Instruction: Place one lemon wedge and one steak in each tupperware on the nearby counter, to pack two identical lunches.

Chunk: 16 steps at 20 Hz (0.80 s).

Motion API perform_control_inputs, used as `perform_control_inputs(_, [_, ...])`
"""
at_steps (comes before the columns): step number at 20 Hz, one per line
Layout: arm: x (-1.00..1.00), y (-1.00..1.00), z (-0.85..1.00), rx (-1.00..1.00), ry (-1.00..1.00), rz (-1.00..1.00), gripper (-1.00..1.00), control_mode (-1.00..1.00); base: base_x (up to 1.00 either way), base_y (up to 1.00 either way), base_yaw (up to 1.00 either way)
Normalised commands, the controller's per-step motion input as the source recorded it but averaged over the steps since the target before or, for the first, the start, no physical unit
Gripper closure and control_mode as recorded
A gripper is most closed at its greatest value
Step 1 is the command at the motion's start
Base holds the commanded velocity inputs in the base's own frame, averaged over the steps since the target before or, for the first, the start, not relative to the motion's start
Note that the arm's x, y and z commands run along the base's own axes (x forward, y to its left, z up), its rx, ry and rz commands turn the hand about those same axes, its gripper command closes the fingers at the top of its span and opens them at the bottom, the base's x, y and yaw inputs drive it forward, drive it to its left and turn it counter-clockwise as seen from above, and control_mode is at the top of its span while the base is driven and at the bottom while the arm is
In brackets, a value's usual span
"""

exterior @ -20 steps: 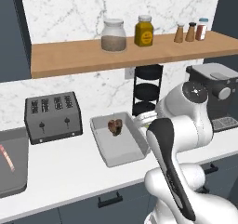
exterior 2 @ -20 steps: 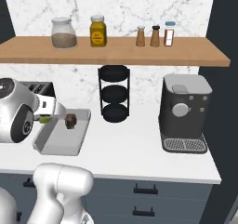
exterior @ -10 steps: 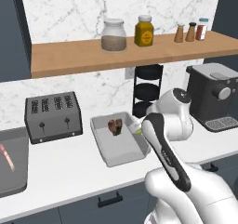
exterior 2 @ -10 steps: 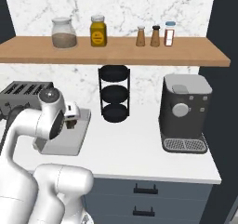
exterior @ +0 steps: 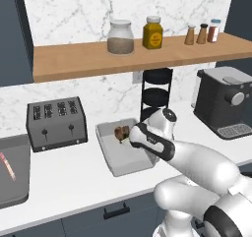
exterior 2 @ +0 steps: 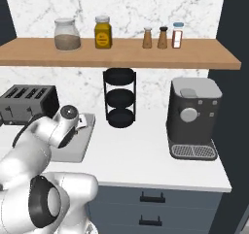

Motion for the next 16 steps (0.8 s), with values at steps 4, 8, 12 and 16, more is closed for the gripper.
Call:
perform_control_inputs(4, [0.73,0.33,-0.36,0.0,0.06,0.07,1.0,-1.0,0.0,0.0,0.0])
perform_control_inputs(8, [0.41,0.18,-0.17,0.0,0.07,0.04,1.0,-1.0,0.0,0.0,0.0])
perform_control_inputs(12, [0.18,0.14,-0.18,0.0,0.06,0.04,1.0,-1.0,0.0,0.0,0.0])
perform_control_inputs(16, [0.09,0.06,0.26,0.0,0.02,0.01,-1.0,-1.0,0.0,0.0,0.0])
